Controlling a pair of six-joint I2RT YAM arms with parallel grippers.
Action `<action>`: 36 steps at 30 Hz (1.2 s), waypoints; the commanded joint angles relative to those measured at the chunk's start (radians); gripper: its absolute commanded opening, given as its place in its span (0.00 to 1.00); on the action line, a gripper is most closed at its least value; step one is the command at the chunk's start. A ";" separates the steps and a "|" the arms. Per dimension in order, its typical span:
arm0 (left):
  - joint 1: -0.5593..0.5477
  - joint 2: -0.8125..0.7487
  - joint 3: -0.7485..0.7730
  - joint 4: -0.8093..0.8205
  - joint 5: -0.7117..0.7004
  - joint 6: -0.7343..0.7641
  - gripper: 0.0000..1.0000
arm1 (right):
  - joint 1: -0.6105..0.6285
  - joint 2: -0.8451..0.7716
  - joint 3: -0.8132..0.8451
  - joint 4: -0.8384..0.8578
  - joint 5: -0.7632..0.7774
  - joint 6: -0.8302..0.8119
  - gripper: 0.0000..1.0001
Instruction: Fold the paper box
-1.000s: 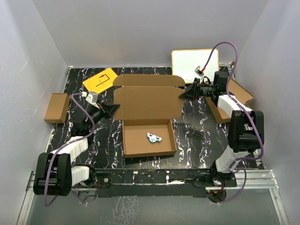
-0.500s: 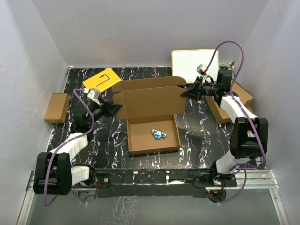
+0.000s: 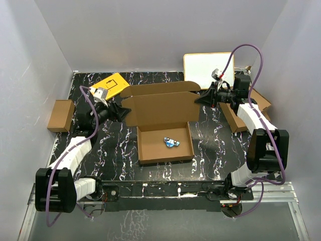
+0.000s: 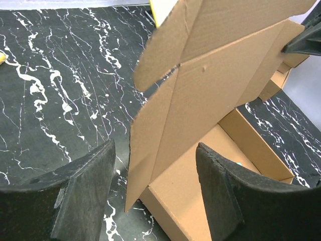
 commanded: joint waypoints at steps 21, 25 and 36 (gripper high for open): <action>-0.002 0.085 0.210 -0.181 0.054 0.059 0.01 | 0.001 -0.048 0.024 0.028 0.030 -0.067 0.08; -0.003 0.063 0.197 -0.129 0.011 -0.004 0.00 | 0.028 -0.052 0.048 0.044 0.103 -0.032 0.08; -0.081 0.010 0.148 0.004 -0.269 -0.038 0.00 | 0.212 -0.039 0.161 0.134 0.499 0.066 0.08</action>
